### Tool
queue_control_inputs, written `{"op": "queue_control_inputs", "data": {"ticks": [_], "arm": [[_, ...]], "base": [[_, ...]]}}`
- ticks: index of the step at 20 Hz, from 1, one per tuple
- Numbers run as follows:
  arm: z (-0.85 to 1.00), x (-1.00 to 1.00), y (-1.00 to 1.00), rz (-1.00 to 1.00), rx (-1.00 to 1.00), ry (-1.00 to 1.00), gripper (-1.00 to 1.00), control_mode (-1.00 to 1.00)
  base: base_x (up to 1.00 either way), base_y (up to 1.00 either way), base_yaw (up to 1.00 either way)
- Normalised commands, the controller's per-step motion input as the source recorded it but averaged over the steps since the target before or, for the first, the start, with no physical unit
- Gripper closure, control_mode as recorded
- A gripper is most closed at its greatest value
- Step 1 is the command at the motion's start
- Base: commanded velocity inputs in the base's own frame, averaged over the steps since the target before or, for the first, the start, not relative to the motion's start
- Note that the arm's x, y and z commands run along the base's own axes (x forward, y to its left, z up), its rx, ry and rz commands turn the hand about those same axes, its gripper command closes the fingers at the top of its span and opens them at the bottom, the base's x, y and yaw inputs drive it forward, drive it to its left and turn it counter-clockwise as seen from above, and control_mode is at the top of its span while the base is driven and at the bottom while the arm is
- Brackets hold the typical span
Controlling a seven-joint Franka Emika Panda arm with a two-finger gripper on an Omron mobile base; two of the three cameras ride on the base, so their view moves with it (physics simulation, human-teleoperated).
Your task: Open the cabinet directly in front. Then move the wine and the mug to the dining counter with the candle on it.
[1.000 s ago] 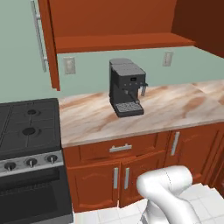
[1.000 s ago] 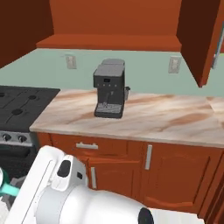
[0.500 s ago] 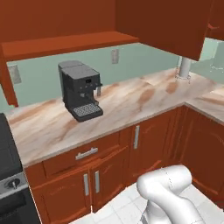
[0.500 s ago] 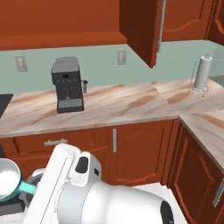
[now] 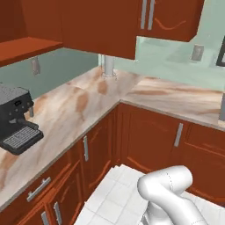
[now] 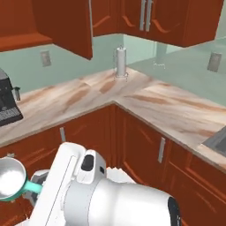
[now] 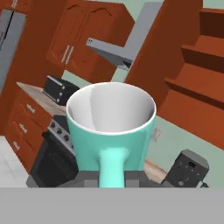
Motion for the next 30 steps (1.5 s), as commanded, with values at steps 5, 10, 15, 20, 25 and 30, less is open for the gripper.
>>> {"op": "queue_control_inputs", "data": {"ticks": [5, 10, 15, 20, 25, 30], "arm": [[0.00, 0.00, 0.00, 0.00, 0.00, 0.00, 1.00, 1.00], [0.00, 0.00, 0.00, 0.00, 0.00, 0.00, 1.00, 1.00], [0.00, 0.00, 0.00, 0.00, 0.00, 0.00, 1.00, 1.00], [0.00, 0.00, 0.00, 0.00, 0.00, 0.00, 1.00, 1.00], [0.00, 0.00, 0.00, 0.00, 0.00, 0.00, 1.00, 1.00], [0.00, 0.00, 0.00, 0.00, 0.00, 0.00, 1.00, 1.00]], "base": [[0.00, 0.00, -0.73], [0.00, 0.01, -0.70], [0.00, 0.06, -0.67], [0.00, 0.08, -0.67], [0.00, 0.05, -0.67], [0.00, 0.01, -0.66]]}}
